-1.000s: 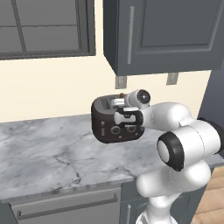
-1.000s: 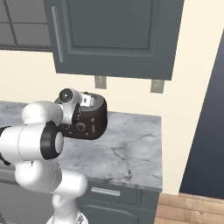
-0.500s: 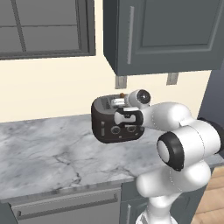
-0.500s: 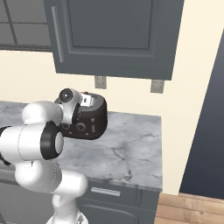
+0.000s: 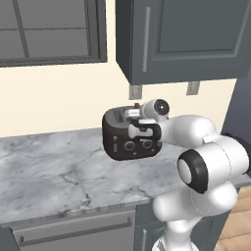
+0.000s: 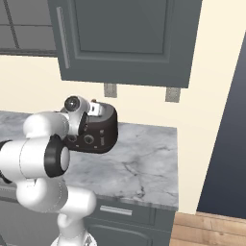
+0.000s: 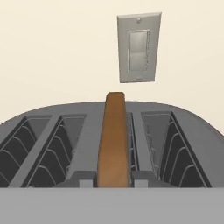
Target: Start the toaster. Once the lever pops up, take the bread to the plate on the dining counter.
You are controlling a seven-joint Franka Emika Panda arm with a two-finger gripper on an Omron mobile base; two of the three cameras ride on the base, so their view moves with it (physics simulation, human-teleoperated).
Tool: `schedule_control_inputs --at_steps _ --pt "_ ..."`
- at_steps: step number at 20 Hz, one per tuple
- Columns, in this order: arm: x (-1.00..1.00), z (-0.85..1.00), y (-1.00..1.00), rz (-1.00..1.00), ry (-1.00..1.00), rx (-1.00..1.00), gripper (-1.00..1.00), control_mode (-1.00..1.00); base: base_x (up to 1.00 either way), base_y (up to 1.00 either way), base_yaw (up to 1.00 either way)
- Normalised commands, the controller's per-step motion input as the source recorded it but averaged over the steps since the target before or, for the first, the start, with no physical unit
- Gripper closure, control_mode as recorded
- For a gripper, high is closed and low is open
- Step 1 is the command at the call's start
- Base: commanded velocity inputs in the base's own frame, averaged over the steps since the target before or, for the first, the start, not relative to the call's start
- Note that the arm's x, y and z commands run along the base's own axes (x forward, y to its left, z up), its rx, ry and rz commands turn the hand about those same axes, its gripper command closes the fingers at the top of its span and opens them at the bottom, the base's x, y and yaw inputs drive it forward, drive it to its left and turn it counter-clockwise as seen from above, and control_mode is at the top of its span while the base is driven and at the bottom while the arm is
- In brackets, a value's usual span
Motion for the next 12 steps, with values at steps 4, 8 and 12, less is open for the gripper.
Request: schedule_control_inputs --at_steps 4,8,12 --pt "-0.02 0.50 0.00 0.00 -0.01 0.00 1.00 -1.00 0.00 0.00 0.00" --pt "-0.14 0.58 0.00 0.00 -0.01 0.00 1.00 -1.00 0.00 0.00 0.00" --pt "-0.29 0.54 0.00 0.00 0.00 -0.01 1.00 -1.00 0.00 0.00 0.00"
